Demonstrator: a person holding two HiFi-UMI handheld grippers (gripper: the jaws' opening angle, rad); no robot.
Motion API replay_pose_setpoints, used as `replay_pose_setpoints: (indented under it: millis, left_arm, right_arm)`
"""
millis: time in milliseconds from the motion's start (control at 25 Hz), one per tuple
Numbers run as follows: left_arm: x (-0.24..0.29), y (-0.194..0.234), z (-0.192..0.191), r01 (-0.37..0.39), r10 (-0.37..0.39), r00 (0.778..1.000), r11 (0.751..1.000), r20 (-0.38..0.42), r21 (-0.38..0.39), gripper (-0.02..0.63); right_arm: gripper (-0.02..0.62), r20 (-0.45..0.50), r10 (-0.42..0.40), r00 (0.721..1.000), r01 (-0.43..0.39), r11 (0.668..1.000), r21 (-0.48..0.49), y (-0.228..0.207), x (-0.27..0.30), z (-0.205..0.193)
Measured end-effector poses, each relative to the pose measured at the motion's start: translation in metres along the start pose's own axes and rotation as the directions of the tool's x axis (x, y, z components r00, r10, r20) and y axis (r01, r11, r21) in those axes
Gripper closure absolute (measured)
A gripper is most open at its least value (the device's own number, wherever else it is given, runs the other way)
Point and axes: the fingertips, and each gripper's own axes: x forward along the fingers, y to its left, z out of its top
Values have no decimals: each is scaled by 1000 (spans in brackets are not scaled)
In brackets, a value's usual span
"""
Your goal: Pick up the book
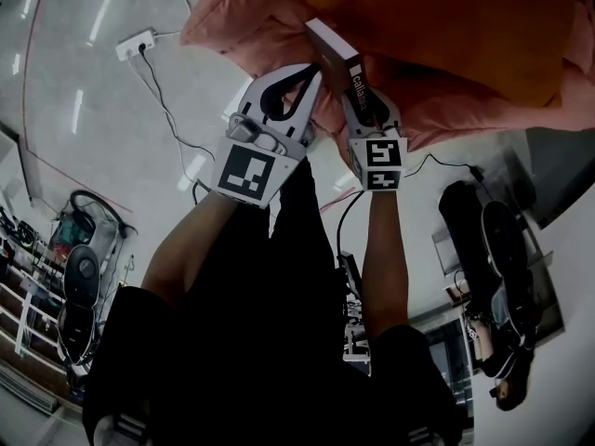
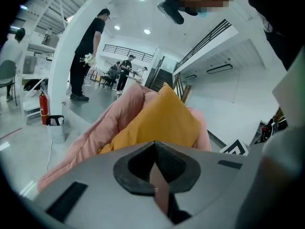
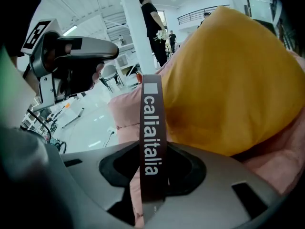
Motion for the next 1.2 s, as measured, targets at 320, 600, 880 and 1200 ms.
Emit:
replay_pose_setpoints:
  millis: [320, 600, 880, 1200]
  left_arm:
    - [-18, -24, 26, 31, -31, 999, 998, 9, 61, 598]
    - [-47, -56, 64, -3, -1, 999, 996, 37, 92, 598]
    - [-74, -99, 103, -2, -14, 995, 988, 101, 152, 598]
    - [-110, -142, 128, 7, -36, 989, 981, 143, 195, 598]
  right_arm:
    - [451, 51, -36, 998, 31, 995, 89, 6, -32, 16]
    - [451, 103, -72, 992, 58, 990, 128, 2, -90, 14]
    - [451, 186, -120, 975, 76, 971, 229, 4, -147, 20]
    - [451, 250, -151, 956, 91, 968, 235, 18, -201, 29]
